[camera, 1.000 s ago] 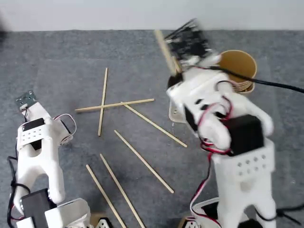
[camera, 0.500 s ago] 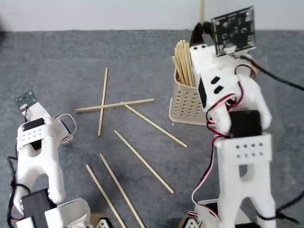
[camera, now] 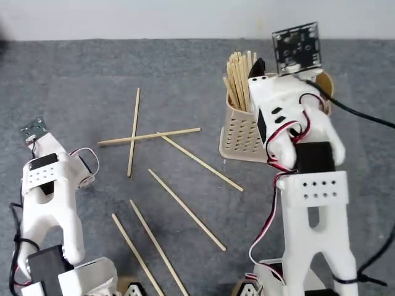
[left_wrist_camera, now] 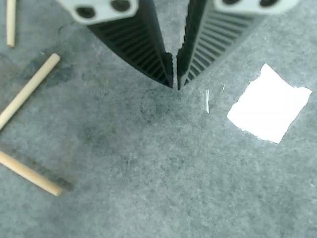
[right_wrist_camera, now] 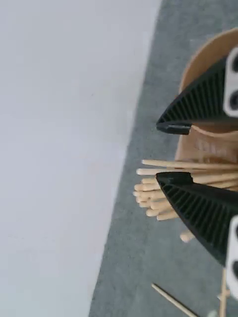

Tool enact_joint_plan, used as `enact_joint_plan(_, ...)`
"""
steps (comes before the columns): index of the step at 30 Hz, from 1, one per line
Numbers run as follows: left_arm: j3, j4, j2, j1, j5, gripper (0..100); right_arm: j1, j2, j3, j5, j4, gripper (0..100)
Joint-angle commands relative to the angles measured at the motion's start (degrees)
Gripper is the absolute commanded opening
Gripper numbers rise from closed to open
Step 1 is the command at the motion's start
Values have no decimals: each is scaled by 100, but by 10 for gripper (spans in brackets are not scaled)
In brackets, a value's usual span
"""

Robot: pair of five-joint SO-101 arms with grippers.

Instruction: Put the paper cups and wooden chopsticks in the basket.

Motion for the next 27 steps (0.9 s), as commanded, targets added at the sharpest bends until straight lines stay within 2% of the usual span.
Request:
enact_joint_plan(1,-40,-88,-281,35,-35,12,-163,-189,-800,-334,1393,153)
enact_joint_plan(6,-48,-79,-281,44,-35,12,-840,-400,-756,-554,3240,153)
enact_joint_plan(11,-84,-62,-325,53,-44,12,-1640,-1095,-79,-879,3987,119)
enact_joint_plan(15,-418,132,-325,44,-114,13,-2193,-1807,1029,-870,3864,8)
enact_joint_plan(22,-2018,1705,-264,413,-1354,13,-2255,-2818,3569,-862,2563,20)
enact_joint_plan(27,-3125,2514,-246,844,-2031,13,-2149,-3011,4677,-879,1640,20)
